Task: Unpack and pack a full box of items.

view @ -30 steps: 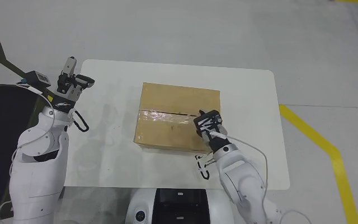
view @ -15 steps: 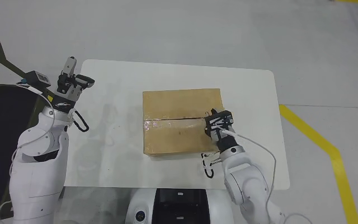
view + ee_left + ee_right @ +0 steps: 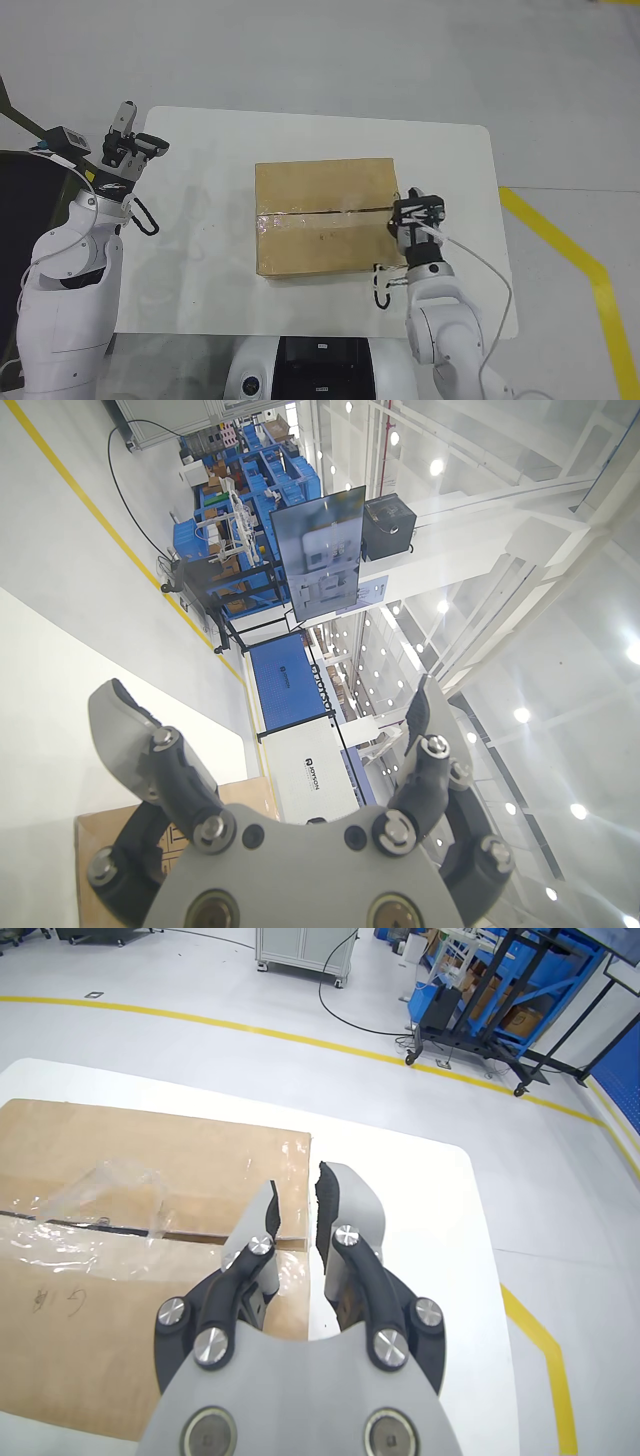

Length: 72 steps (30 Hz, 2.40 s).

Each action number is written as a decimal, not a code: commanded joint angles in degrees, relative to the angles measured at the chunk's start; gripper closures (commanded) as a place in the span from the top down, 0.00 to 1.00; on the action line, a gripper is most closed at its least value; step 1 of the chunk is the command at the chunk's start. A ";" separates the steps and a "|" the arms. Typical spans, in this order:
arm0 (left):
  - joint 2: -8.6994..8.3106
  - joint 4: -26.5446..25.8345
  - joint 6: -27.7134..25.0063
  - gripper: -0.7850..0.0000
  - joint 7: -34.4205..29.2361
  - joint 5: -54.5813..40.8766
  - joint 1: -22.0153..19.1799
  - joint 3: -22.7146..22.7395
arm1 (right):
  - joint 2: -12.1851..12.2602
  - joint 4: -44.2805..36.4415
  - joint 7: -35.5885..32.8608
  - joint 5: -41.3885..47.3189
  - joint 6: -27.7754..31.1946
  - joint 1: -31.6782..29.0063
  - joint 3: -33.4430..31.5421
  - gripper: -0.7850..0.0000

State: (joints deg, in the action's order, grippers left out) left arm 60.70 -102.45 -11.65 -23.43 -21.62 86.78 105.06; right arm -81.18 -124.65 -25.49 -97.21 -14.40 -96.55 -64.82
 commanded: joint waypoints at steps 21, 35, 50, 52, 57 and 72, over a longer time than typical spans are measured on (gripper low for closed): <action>0.00 -0.01 0.00 1.00 0.00 0.01 0.00 0.00 | 1.89 -5.81 0.80 -3.22 19.61 -4.05 1.85 0.56; 0.00 -0.01 0.00 1.00 0.00 0.01 0.00 0.00 | 1.20 0.23 -0.71 -17.10 12.46 0.73 9.15 0.71; 0.00 -0.01 0.00 1.00 0.00 0.01 0.00 0.00 | 0.10 3.27 -3.72 -22.33 6.90 3.79 11.72 0.22; 0.00 -0.01 0.00 1.00 0.00 0.01 0.00 0.00 | 0.00 2.97 -3.89 -21.45 6.30 3.62 11.46 0.14; 0.00 -0.01 0.00 1.00 0.00 0.01 0.00 0.00 | -0.12 2.32 -3.87 -20.26 5.42 3.16 10.54 0.00; 0.00 -0.01 0.00 1.00 0.00 0.01 0.00 0.00 | -0.11 -2.14 3.19 9.35 9.29 -0.38 1.61 0.00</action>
State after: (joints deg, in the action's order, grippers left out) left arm 60.70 -102.45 -11.65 -23.43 -21.62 86.78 105.06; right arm -81.41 -126.48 -23.14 -91.09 -6.54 -96.54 -62.14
